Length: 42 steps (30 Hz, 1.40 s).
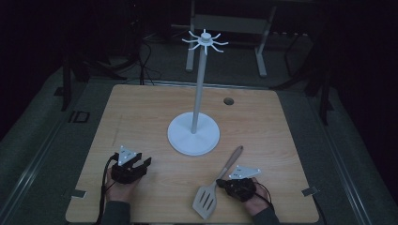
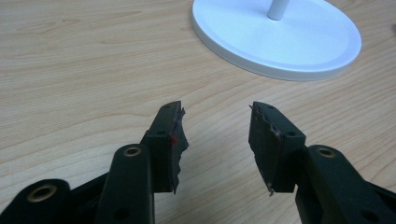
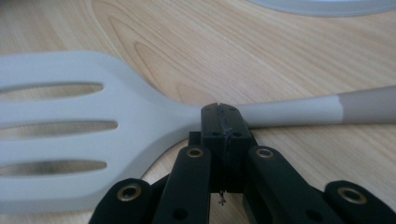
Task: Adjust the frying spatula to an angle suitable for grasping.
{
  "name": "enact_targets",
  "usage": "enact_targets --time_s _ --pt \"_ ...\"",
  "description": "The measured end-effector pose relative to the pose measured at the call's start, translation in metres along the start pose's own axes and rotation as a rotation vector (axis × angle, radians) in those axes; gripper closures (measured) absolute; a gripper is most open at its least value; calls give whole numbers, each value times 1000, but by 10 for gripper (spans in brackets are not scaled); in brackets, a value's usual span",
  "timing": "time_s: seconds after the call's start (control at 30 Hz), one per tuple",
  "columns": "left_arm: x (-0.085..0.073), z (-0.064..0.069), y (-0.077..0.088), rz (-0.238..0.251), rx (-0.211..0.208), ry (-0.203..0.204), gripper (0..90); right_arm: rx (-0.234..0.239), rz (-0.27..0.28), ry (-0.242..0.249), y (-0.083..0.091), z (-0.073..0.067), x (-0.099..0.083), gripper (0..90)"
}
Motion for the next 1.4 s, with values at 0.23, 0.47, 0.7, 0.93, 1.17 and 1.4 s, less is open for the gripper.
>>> enact_targets --time_s 0.23,0.47,0.7,0.93,1.17,1.4 --pt "0 1 0 3 5 -8 565 2 28 19 -9 -9 8 899" --pt "1 4 0 5 16 -26 561 -30 35 30 -24 -14 20 900" --pt "1 4 0 3 18 -35 559 -31 36 16 -41 -18 34 900" --pt "2 3 2 7 22 -36 557 -19 22 38 -64 -26 48 900" --pt "1 3 2 7 26 -40 550 -36 9 29 -60 -23 41 899" --pt "3 6 4 13 19 -40 547 -58 -18 7 -25 -14 18 894"
Point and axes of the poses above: each handheld gripper's, and its own axes: y roughly backward along the jaws, x roughly out of its top, z roughly to its right, the point moved 3 cm from there along -y, roughly forward along the jaws, and after that the axes turned 10 degrees about x, right-handed, at the moved point
